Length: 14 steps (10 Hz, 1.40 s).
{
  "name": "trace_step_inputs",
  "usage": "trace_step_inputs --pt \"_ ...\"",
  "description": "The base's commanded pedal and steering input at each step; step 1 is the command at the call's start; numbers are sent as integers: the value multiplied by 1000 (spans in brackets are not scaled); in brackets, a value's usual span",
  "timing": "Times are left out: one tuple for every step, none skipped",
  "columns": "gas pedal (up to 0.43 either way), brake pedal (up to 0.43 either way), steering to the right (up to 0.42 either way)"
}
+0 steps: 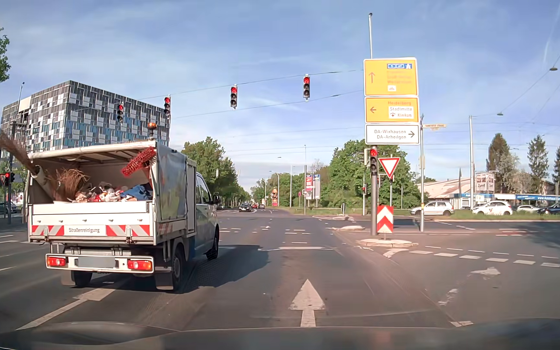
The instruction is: Follow the waypoints while adhering to traffic rules and regulations
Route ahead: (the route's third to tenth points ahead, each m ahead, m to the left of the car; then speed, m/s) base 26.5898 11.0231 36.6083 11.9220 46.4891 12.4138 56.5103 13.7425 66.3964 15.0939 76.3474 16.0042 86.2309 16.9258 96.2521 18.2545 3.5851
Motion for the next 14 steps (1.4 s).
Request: trace_step_inputs --pt "0 220 0" --pt "0 213 -1" --pt "0 213 -1" --pt "0 207 -2" --pt "0 195 -2" --pt "0 183 -2" --pt "0 177 -3" --pt "0 177 -6" --pt "0 177 -7" --pt "0 183 -7" --pt "0 177 -7" --pt "0 183 -7" --pt "0 183 -7" --pt "0 183 -7"
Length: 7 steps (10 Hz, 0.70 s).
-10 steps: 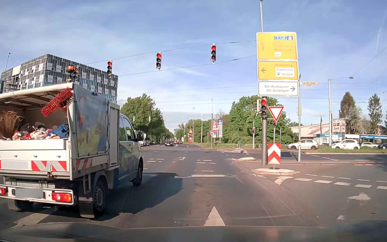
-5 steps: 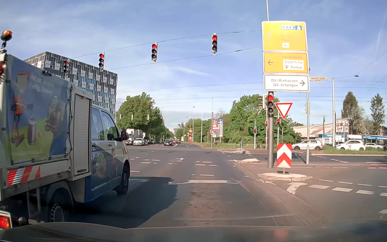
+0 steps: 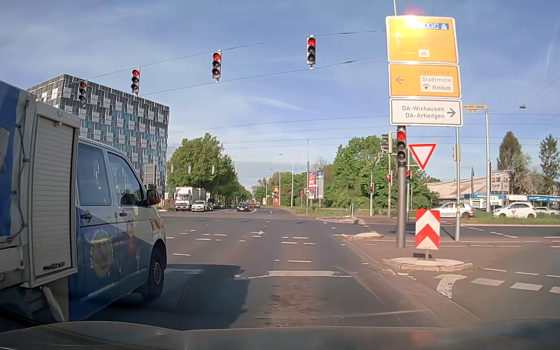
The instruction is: Follow the waypoints while adhering to traffic rules and regulations
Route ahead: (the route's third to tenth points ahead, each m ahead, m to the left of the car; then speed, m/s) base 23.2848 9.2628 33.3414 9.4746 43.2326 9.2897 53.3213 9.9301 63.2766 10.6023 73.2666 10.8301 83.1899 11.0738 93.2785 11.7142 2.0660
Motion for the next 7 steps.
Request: trace_step_inputs --pt "0 183 -7" --pt "0 177 -7" --pt "0 177 -7" --pt "0 171 -10" --pt "0 134 -12" --pt "0 122 -13" --pt "0 104 -13"
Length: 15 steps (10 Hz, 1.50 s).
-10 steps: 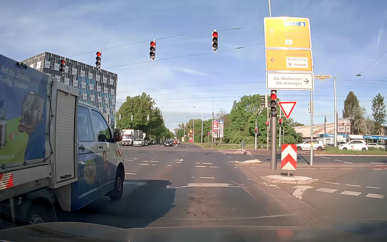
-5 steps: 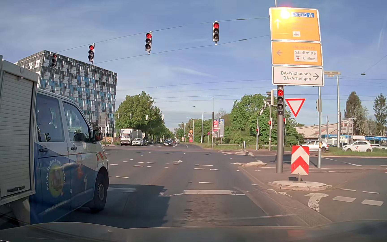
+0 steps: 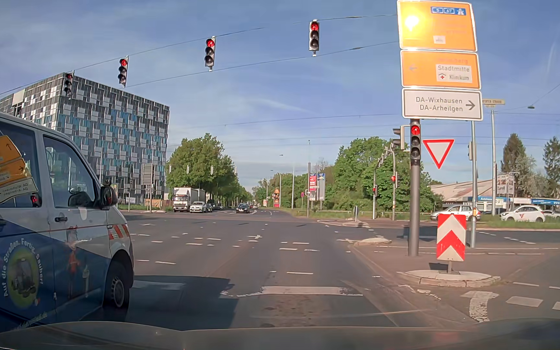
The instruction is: Follow the waypoints while adhering to traffic rules and regulations
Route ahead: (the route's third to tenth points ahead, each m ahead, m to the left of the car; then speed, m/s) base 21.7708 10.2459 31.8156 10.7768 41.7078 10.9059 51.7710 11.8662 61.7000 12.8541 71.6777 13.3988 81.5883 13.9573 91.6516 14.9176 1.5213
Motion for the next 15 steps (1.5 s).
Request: trace_step_inputs --pt "0 98 -13" --pt "0 85 -13" --pt "0 85 -14" --pt "0 79 -15" --pt "0 79 -15" --pt "0 73 -15" --pt "0 73 -15" --pt "0 73 -15" --pt "0 73 -15" --pt "0 73 -15" --pt "0 67 -15" --pt "0 61 -15" --pt "0 55 -15" --pt "0 55 -15" --pt "0 61 -15"
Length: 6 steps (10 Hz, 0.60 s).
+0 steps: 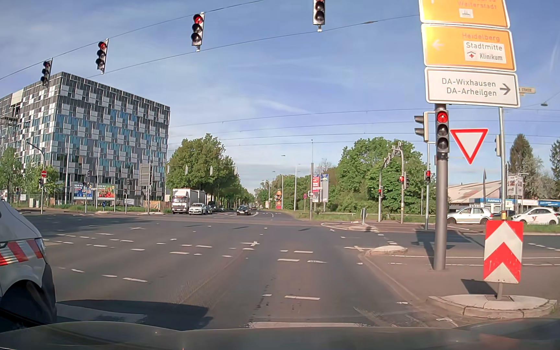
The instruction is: Follow the waypoints while adhering to traffic rules and regulations
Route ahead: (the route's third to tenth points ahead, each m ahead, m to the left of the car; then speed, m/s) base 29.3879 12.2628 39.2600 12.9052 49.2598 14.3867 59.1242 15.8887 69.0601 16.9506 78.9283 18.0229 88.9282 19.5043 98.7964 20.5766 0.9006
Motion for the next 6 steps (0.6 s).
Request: trace_step_inputs --pt "0 67 -15" --pt "0 73 -15" --pt "0 79 -15" --pt "0 85 -15" --pt "0 91 -15" --pt "0 98 -15"
